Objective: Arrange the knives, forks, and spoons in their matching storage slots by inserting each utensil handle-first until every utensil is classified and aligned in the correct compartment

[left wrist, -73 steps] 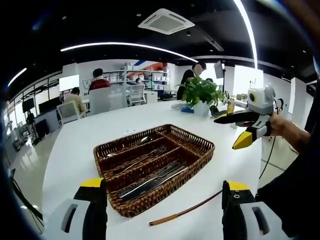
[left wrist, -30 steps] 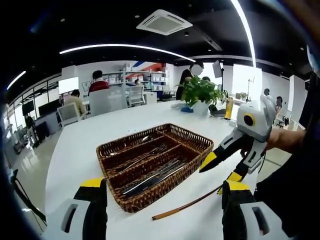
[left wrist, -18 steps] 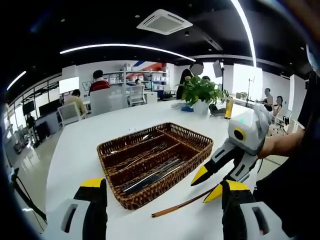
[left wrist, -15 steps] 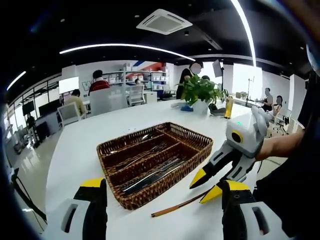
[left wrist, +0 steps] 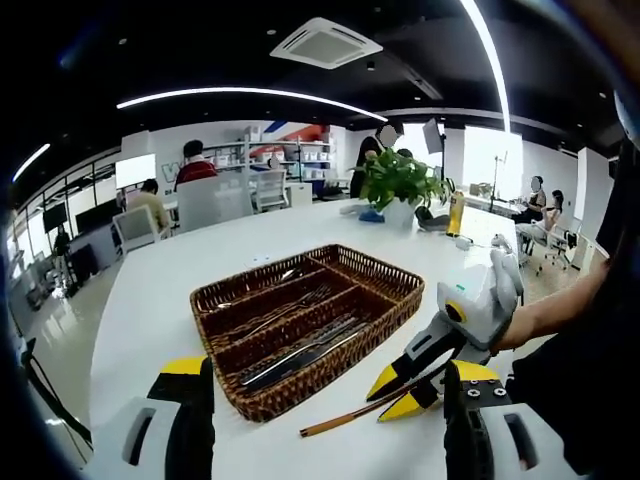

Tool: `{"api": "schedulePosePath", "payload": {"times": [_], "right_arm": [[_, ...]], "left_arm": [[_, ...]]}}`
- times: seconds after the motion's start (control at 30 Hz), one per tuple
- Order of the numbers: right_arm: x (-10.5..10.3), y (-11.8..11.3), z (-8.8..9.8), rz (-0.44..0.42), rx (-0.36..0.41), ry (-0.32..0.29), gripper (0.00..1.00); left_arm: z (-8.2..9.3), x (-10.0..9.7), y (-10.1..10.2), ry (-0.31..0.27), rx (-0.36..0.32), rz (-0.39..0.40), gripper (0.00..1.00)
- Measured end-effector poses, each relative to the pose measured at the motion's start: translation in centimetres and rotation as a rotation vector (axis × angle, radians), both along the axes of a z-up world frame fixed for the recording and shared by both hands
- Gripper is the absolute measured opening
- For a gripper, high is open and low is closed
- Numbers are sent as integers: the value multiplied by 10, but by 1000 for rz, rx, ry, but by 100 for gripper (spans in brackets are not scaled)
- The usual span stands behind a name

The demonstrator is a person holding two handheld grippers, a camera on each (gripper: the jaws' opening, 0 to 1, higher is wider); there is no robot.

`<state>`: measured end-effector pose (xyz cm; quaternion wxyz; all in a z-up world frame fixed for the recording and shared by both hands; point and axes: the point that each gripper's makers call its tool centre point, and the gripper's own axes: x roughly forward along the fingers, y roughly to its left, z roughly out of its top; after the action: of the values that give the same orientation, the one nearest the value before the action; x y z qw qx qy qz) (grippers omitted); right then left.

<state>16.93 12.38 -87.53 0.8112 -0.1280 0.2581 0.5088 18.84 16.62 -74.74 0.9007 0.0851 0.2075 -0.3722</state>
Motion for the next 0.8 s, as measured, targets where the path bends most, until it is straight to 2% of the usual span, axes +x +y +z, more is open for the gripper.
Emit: {"api": "schedulePosePath", "payload": {"times": [0.03,0.1,0.17,0.23,0.53,0.8], "right_arm": [[2,0,4,3,20,-36,11],[6,-2,1,-22,25,-21,9],[10,-2,0,-19,19,-55,7],[11,-1,0,-24,25,-45,6],[8,2,2,16,11,-82,3],[10,1,4,-17,19,-43,1]], "left_arm": [[0,0,0,2,0,0,100],[-1,-1,-1,5,1,0,100],[-6,-4,-1,18,7,-1,100],[-6,-4,-1,21,7,-1,100],[-5,-6,-3,19,6,-9,100],[-5,-6,-3,17,12,-2,100]]}}
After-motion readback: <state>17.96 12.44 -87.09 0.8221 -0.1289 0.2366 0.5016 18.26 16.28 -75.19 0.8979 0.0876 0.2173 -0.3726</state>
